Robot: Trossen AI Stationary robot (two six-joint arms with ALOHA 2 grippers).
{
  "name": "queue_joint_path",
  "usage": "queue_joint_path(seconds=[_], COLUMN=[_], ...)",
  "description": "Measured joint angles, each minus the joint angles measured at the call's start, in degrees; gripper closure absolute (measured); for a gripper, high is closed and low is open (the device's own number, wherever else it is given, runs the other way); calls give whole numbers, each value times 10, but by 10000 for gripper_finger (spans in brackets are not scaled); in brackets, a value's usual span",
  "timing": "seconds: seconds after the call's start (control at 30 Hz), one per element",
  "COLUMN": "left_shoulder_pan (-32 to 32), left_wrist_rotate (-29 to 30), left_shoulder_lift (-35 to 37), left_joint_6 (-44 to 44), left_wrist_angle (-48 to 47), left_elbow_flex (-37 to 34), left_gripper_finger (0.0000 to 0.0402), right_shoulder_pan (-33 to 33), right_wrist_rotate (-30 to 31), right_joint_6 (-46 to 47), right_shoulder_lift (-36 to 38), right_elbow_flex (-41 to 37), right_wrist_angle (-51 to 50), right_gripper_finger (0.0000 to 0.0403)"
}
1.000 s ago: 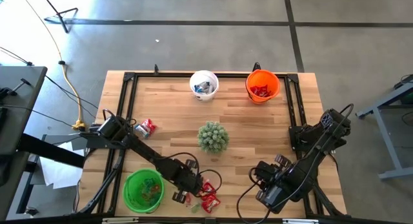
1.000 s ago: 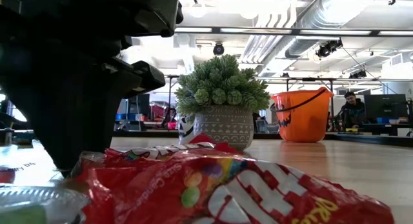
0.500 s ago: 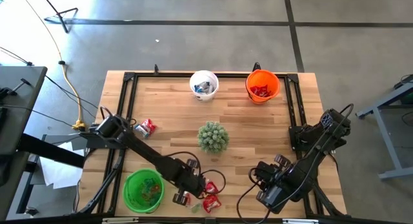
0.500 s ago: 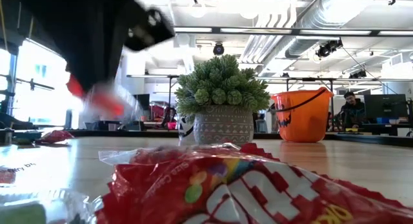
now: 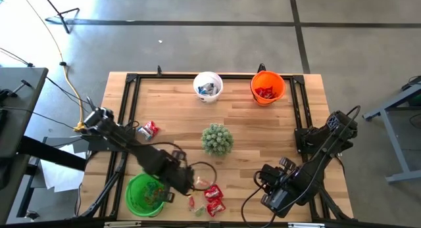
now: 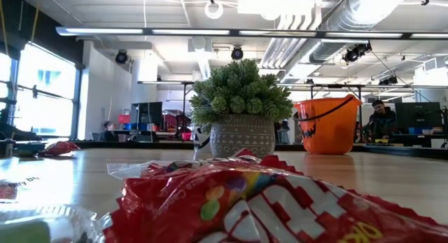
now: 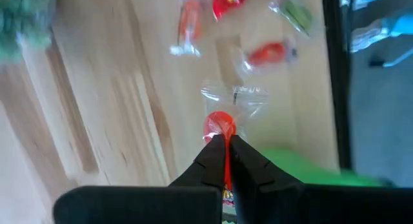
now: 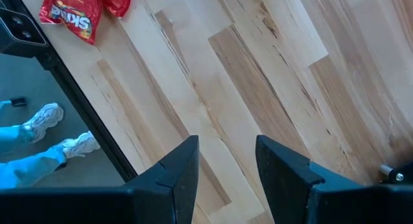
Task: Sort candy
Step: Put the red gummy into the green bucket, then put the orange gummy into the green bucket
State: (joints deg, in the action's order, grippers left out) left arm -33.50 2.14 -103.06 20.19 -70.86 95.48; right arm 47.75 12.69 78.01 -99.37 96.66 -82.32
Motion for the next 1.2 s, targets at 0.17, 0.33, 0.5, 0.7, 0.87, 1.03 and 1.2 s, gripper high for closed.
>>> queue_joint_path(seconds=[0.17,0.33,0.5,0.7,0.87,1.03,1.2], left_shoulder_pan=[-41,-101,-174,-210,-196,-193,-181], left_wrist_rotate=[-22,-48,-70,13,25,17,124], left_shoulder_lift=[57,91,96,91,91,91,91], left_joint_6=[96,202,274,328,333,328,212], left_wrist_angle=[-37,-41,-83,-100,-110,-111,-62], left_elbow_flex=[0,0,0,-1,-1,-1,-1], left_gripper_finger=[401,401,401,395,366,330,306], right_shoulder_pan=[0,-1,-1,-4,-5,-5,-8], right_wrist_rotate=[0,2,7,6,7,6,6], right_joint_6=[2,3,15,15,15,16,11], right_shoulder_lift=[0,0,0,0,0,0,0], right_elbow_flex=[0,0,0,0,0,0,0], right_wrist_angle=[3,4,4,4,3,3,3], right_gripper_finger=[253,253,253,253,253,253,253])
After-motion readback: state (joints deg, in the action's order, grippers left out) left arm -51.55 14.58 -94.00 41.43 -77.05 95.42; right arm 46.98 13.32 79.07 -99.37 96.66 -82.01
